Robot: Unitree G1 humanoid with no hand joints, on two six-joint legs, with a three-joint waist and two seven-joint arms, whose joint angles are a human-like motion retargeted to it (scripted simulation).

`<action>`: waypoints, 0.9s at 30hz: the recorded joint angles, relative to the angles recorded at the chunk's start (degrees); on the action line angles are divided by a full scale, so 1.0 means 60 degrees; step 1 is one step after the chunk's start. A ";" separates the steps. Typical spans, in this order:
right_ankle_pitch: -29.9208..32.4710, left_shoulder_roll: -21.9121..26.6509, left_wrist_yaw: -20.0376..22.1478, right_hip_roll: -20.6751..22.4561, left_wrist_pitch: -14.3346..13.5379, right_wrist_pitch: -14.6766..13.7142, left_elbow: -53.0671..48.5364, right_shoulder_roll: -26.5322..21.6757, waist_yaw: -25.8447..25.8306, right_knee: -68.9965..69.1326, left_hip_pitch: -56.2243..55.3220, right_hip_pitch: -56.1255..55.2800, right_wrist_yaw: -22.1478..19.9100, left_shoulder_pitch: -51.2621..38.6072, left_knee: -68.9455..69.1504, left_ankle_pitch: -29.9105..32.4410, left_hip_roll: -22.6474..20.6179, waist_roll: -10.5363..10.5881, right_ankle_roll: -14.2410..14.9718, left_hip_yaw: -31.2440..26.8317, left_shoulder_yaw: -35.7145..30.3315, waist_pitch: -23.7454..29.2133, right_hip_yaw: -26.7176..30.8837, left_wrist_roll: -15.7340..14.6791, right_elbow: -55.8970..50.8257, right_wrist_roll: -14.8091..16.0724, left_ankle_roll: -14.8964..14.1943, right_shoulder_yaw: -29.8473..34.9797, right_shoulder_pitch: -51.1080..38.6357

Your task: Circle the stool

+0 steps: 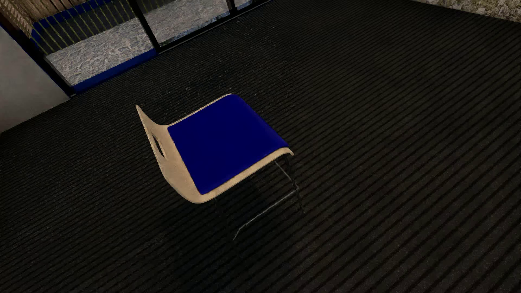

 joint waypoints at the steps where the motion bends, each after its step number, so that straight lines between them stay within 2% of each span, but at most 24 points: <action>1: -0.0613 -0.0002 0.0000 -0.0021 0.0000 0.0000 0.0075 0.0008 0.0551 0.0124 -0.0323 0.0248 0.0000 0.0112 -0.0710 -0.0547 -0.0224 -0.0001 0.0000 0.0000 0.0026 0.0055 0.0000 0.0000 -0.0440 0.0000 0.0000 -0.0132 -0.0220; 3: -0.1019 -0.0048 0.0000 -0.0161 0.0000 0.0000 0.0390 0.0074 0.1388 0.0295 -0.1058 0.0697 0.0000 0.0167 -0.2193 -0.2187 -0.0547 0.0062 0.0000 0.0000 -0.0360 0.0259 0.0000 0.0000 -0.0669 0.0000 0.0000 -0.0019 -0.0829; 5: -0.1192 -0.0027 0.0000 -0.0359 0.0000 0.0000 0.0650 0.0254 0.1799 0.0466 -0.1782 0.1142 0.0000 0.0159 -0.3825 -0.2746 -0.0878 0.0003 0.0000 0.0000 -0.0875 0.0449 0.0000 0.0000 -0.0546 0.0000 0.0000 0.0127 -0.1148; 7: -0.1191 -0.0155 0.0000 -0.0527 0.0000 0.0000 0.1001 0.0230 0.1692 0.0677 -0.2271 0.1479 0.0000 0.0145 -0.5507 -0.2921 -0.1174 0.0024 0.0000 0.0000 -0.1239 0.0396 0.0000 0.0000 -0.0485 0.0000 0.0000 0.0345 -0.1004; 8: -0.1238 -0.0231 0.0000 -0.0535 0.0000 0.0000 0.1192 0.0204 0.1532 0.0876 -0.2342 0.1639 0.0000 0.0101 -0.5590 -0.4161 -0.1343 0.0085 0.0000 0.0000 -0.1411 0.0323 0.0000 0.0000 -0.0279 0.0000 0.0000 0.0431 -0.0845; 9: 0.0085 -0.0264 0.0000 -0.0517 0.0000 0.0000 0.1298 0.0184 0.1417 0.0843 -0.2256 0.1819 0.0000 0.0112 -0.5737 -0.5126 -0.1440 0.0155 0.0000 0.0000 -0.1521 0.0220 0.0000 0.0000 0.0046 0.0000 0.0000 0.0561 -0.0635; 10: 0.1671 -0.0257 0.0000 -0.0541 0.0000 0.0000 0.1314 0.0199 0.1319 0.1134 -0.2089 0.1857 0.0000 0.0210 -0.5955 -0.3545 -0.1465 0.0150 0.0000 0.0000 -0.1445 0.0016 0.0000 0.0000 0.0424 0.0000 0.0000 0.0700 -0.0382; 11: 0.2887 -0.0258 0.0000 -0.0629 0.0000 0.0000 0.1369 0.0264 0.1139 0.1732 -0.2306 0.1512 0.0000 0.0282 -0.5421 -0.1556 -0.1517 0.0002 0.0000 0.0000 -0.1375 -0.0298 0.0000 0.0000 0.0857 0.0000 0.0000 0.0875 -0.0169; 12: 0.4658 -0.0217 0.0000 -0.0877 0.0000 0.0000 0.1504 0.0349 0.0969 0.2721 -0.2415 0.1039 0.0000 0.0224 -0.4857 -0.1196 -0.1475 -0.0204 0.0000 0.0000 -0.1479 -0.0472 0.0000 0.0000 0.1264 0.0000 0.0000 0.1015 0.0066; 13: 0.6406 -0.0135 0.0000 -0.1265 0.0000 0.0000 0.1558 0.0445 0.0715 0.4098 -0.2092 0.0391 0.0000 0.0123 -0.4788 -0.1413 -0.1450 -0.0408 0.0000 0.0000 -0.1471 -0.0518 0.0000 0.0000 0.1552 0.0000 0.0000 0.1137 0.0263; 14: 0.6700 -0.0089 0.0000 -0.1659 0.0000 0.0000 0.1546 0.0382 0.0587 0.5798 -0.1392 -0.0469 0.0000 -0.0030 -0.4825 -0.1343 -0.1748 -0.0600 0.0000 0.0000 -0.1233 -0.0348 0.0000 0.0000 0.1370 0.0000 0.0000 0.1525 0.0458; 15: 0.5868 -0.0096 0.0000 -0.1809 0.0000 0.0000 0.1346 0.0328 0.0562 0.7675 -0.0970 -0.1718 0.0000 -0.0206 -0.4946 -0.1420 -0.1714 -0.0662 0.0000 0.0000 -0.0927 -0.0328 0.0000 0.0000 0.1273 0.0000 0.0000 0.1602 0.0477; 16: 0.3157 -0.0119 0.0000 -0.1887 0.0000 0.0000 0.1036 0.0296 0.0447 0.9285 -0.0671 -0.2977 0.0000 -0.0335 -0.5113 -0.1793 -0.1615 -0.0685 0.0000 0.0000 -0.0512 -0.0414 0.0000 0.0000 0.1133 0.0000 0.0000 0.1448 0.0461; 17: 0.1065 -0.0111 0.0000 -0.1957 0.0000 0.0000 0.0654 0.0303 0.0197 1.0171 -0.0341 -0.4011 0.0000 -0.0400 -0.5267 -0.2235 -0.1514 -0.0650 0.0000 0.0000 -0.0075 -0.0512 0.0000 0.0000 0.0922 0.0000 0.0000 0.1104 0.0463; 18: 0.0241 -0.0098 0.0000 -0.2106 0.0000 0.0000 0.0267 0.0337 -0.0114 1.0250 -0.0154 -0.4919 0.0000 -0.0471 -0.5283 -0.2575 -0.1545 -0.0642 0.0000 0.0000 0.0273 -0.0679 0.0000 0.0000 0.0632 0.0000 0.0000 0.0626 0.0493; 20: 0.0566 -0.0148 0.0000 -0.2104 0.0000 0.0000 -0.0396 0.0438 -0.0462 0.8360 0.0456 -0.6212 0.0000 -0.0670 -0.5542 -0.3187 -0.1591 -0.0508 0.0000 0.0000 0.0717 -0.0938 0.0000 0.0000 -0.0039 0.0000 0.0000 -0.0286 0.0567; 21: 0.0962 -0.0177 0.0000 -0.2092 0.0000 0.0000 -0.0644 0.0493 -0.0619 0.6776 0.0867 -0.6471 0.0000 -0.0729 -0.5796 -0.4979 -0.1628 -0.0402 0.0000 0.0000 0.0848 -0.0999 0.0000 0.0000 -0.0260 0.0000 0.0000 -0.0482 0.0558; 22: 0.1395 -0.0205 0.0000 -0.2035 0.0000 0.0000 -0.0787 0.0544 -0.0751 0.4898 0.1354 -0.6403 0.0000 -0.0738 -0.6119 -0.5697 -0.1626 -0.0291 0.0000 0.0000 0.0914 -0.1021 0.0000 0.0000 -0.0364 0.0000 0.0000 -0.0495 0.0510; 24: 0.1367 -0.0262 0.0000 -0.1753 0.0000 0.0000 -0.0650 0.0614 -0.1055 0.1707 0.2020 -0.5809 0.0000 -0.0701 -0.6182 -0.6141 -0.1388 0.0003 0.0000 0.0000 0.0751 -0.1034 0.0000 0.0000 -0.0293 0.0000 0.0000 -0.0260 0.0388; 25: 0.1988 -0.0305 0.0000 -0.1717 0.0000 0.0000 -0.0381 0.0629 -0.1145 0.0295 0.2230 -0.5615 0.0000 -0.0697 -0.6055 -0.6208 -0.1243 0.0135 0.0000 0.0000 0.0538 -0.1025 0.0000 0.0000 -0.0198 0.0000 0.0000 -0.0109 0.0371; 26: 0.2276 -0.0329 0.0000 -0.1729 0.0000 0.0000 -0.0043 0.0649 -0.1183 0.0337 0.2447 -0.5656 0.0000 -0.0656 -0.5435 -0.5580 -0.1190 0.0153 0.0000 0.0000 0.0287 -0.1061 0.0000 0.0000 -0.0019 0.0000 0.0000 0.0104 0.0329; 27: 0.2033 -0.0384 0.0000 -0.1716 0.0000 0.0000 0.0433 0.0690 -0.1197 0.1586 0.2455 -0.5765 0.0000 -0.0597 -0.5111 -0.4985 -0.1127 0.0182 0.0000 0.0000 0.0030 -0.1186 0.0000 0.0000 0.0242 0.0000 0.0000 0.0428 0.0241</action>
